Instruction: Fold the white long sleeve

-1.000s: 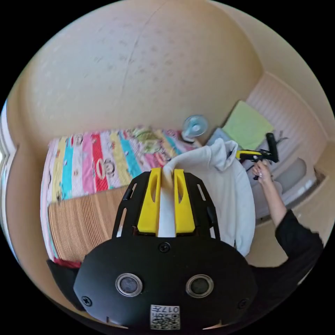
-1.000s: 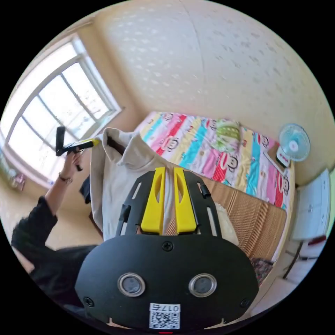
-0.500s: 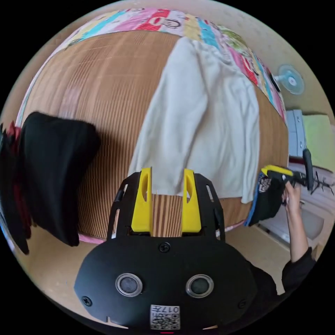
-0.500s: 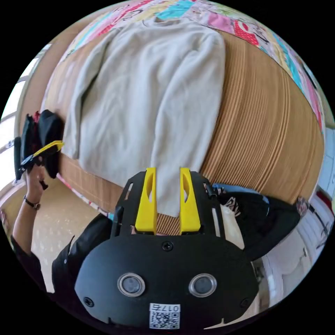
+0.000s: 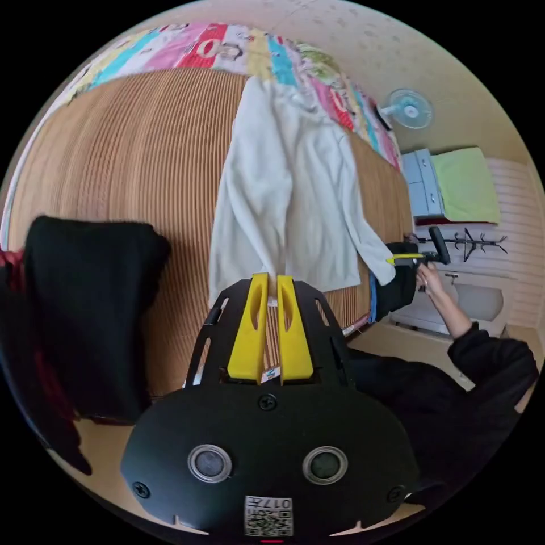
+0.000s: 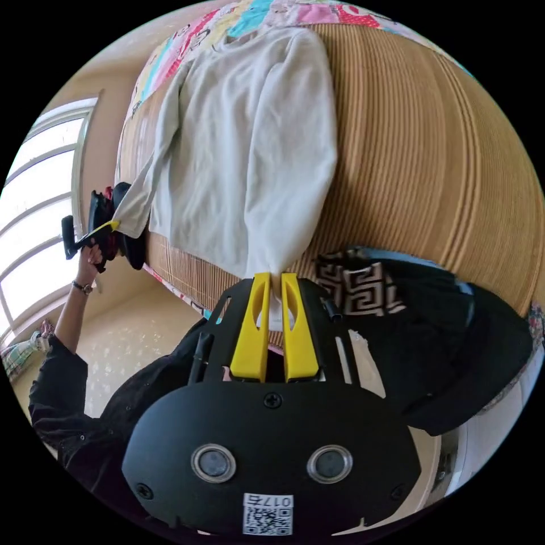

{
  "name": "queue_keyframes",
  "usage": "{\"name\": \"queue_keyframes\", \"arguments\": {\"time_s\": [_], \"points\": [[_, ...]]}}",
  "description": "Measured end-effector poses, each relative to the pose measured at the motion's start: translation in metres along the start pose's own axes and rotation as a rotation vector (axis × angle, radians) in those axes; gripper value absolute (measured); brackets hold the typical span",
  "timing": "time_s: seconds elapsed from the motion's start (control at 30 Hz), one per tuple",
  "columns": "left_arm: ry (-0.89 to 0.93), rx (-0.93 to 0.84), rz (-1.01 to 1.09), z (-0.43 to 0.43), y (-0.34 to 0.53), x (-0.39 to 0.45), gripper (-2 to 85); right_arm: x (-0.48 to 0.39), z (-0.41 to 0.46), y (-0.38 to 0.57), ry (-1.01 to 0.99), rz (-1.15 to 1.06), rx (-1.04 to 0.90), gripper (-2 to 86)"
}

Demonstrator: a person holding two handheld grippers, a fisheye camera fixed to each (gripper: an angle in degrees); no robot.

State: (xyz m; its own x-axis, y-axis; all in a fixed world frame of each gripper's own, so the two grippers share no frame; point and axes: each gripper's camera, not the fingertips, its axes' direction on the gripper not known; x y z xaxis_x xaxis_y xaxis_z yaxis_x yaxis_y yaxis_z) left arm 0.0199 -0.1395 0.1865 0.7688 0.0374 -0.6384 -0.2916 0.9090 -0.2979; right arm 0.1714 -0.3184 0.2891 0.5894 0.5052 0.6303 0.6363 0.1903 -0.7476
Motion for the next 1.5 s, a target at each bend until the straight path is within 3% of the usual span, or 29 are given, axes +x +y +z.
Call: {"name": "queue_keyframes", "arguments": {"time_s": [0.1, 0.2, 0.27, 0.33, 0.47, 0.6, 0.7, 0.83, 0.9, 0.93, 0.97, 1.03, 1.2, 1.3, 1.37, 1.5], "points": [[-0.092, 0.125, -0.094, -0.114, -0.009, -0.032, 3.4, 0.062, -0.118, 0.001, 0.256, 0.116, 0.171, 4.9], [-0.28, 0.335, -0.423, -0.213, 0.01, -0.082, 4.0, 0.126, -0.201, 0.013, 0.446, 0.394, 0.283, 8.0], [-0.361, 0.603, -0.674, -0.256, 0.055, -0.099, 4.2, 0.145, -0.223, 0.024, 0.436, 0.514, 0.301, 10.9], [-0.325, 0.703, -0.621, -0.25, 0.068, -0.096, 4.4, 0.139, -0.223, 0.036, 0.355, 0.509, 0.346, 12.2], [-0.157, 0.315, -0.364, -0.133, 0.021, -0.087, 5.4, 0.071, -0.149, 0.031, 0.151, 0.315, 0.254, 9.9], [-0.1, 0.097, -0.197, -0.035, -0.022, -0.061, 5.2, -0.007, -0.072, -0.002, -0.079, 0.16, 0.117, 3.4], [-0.064, -0.005, -0.149, 0.013, -0.055, -0.061, 5.2, -0.053, -0.044, -0.024, -0.121, 0.077, 0.049, 1.6], [-0.209, -0.221, -0.174, 0.073, -0.06, -0.079, 4.3, -0.087, -0.004, -0.033, -0.048, -0.047, -0.107, 0.9], [-0.238, -0.191, -0.148, 0.083, -0.041, -0.077, 2.8, -0.087, 0.044, -0.009, 0.198, -0.086, -0.259, 0.6], [-0.259, -0.109, -0.146, 0.078, -0.024, -0.073, 1.7, -0.087, 0.046, 0.002, 0.2, -0.123, -0.226, 0.6], [-0.264, -0.092, -0.152, 0.079, -0.006, -0.072, 0.9, -0.084, 0.035, 0.027, 0.182, -0.132, -0.116, 0.6], [-0.26, -0.093, -0.166, 0.082, 0.021, -0.069, 0.1, -0.069, 0.034, 0.055, 0.136, -0.076, -0.135, 0.5], [-0.288, -0.176, -0.24, 0.088, 0.094, -0.06, -0.4, -0.056, 0.055, 0.134, 0.034, -0.103, -0.316, 0.6], [-0.173, -0.191, -0.399, 0.079, 0.125, -0.072, -0.7, -0.034, 0.045, 0.146, -0.116, -0.033, -0.395, 0.8], [0.004, -0.151, -0.472, 0.071, 0.145, -0.085, -0.9, -0.011, 0.005, 0.148, -0.253, -0.007, -0.256, 1.2], [0.044, -0.134, -0.605, 0.06, 0.168, -0.101, -0.9, 0.091, -0.105, 0.143, -0.507, 0.173, 0.125, 3.6]]}}
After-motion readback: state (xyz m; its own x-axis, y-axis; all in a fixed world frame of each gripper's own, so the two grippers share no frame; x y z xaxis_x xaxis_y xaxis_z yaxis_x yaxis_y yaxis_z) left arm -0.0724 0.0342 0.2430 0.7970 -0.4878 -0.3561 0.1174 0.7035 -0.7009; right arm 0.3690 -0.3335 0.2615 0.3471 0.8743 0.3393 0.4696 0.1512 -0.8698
